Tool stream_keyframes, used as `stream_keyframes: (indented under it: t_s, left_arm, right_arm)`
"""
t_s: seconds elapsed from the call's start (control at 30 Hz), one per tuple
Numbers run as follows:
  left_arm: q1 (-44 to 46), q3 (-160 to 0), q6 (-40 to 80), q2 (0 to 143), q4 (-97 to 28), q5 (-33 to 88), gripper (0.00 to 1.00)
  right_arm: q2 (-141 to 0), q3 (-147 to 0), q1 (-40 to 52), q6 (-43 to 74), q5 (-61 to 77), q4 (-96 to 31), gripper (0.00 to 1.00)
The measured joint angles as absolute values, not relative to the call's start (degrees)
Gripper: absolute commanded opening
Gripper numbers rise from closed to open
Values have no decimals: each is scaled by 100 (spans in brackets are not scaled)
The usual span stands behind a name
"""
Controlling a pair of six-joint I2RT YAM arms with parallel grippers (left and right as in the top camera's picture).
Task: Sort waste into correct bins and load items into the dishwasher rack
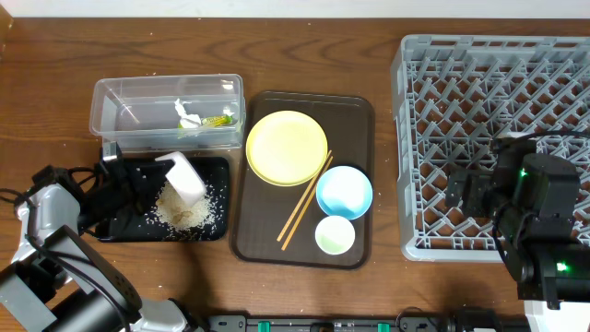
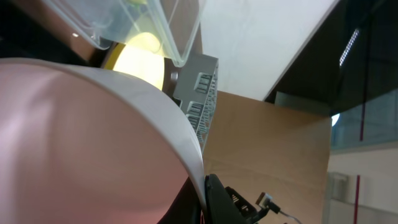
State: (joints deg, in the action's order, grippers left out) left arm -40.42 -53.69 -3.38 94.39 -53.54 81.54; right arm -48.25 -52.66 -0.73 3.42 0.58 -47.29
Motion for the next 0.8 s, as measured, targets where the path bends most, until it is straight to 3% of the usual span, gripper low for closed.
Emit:
stream_keyframes:
  t_s: [0.8]
  left_arm:
    - [-3863,-5369,-801,9015,-5618,8637,6]
  right_arm:
    - [-4825,-5266,-73,344,56,-4733,99]
